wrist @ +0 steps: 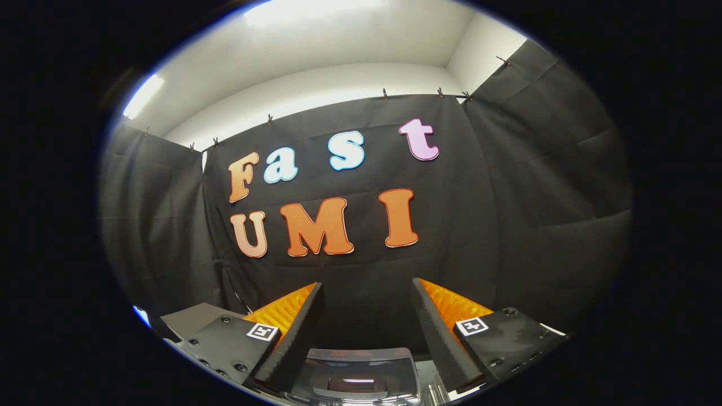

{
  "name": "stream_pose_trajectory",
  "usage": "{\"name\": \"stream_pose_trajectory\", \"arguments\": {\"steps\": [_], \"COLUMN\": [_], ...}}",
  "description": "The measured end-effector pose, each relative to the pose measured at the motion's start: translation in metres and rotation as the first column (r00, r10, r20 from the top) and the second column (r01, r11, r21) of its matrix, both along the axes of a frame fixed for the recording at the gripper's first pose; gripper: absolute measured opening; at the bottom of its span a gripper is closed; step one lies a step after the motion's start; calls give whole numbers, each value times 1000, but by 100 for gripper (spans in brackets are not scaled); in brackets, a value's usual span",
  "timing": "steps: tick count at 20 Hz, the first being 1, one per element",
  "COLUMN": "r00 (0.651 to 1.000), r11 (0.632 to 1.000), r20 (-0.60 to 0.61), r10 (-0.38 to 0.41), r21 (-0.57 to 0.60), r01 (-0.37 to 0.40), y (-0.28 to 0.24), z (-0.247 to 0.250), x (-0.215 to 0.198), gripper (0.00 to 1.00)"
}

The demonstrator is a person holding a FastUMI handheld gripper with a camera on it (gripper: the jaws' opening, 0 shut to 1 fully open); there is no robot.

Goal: Put the clothes into the washing machine and then close the washing machine lid.

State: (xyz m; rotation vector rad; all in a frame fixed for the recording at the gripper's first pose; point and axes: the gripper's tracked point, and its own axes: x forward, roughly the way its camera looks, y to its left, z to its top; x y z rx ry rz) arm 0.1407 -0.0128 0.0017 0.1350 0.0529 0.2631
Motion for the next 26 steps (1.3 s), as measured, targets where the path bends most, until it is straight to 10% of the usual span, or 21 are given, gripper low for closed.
{"name": "stream_pose_trajectory", "arguments": {"steps": [26], "r00": [1000], "r11": [1000], "r20": [-5], "r10": [26], "r21": [1], "r01": [-26], "y": [15], "z": [-5], "x": [1], "gripper": [99]}}
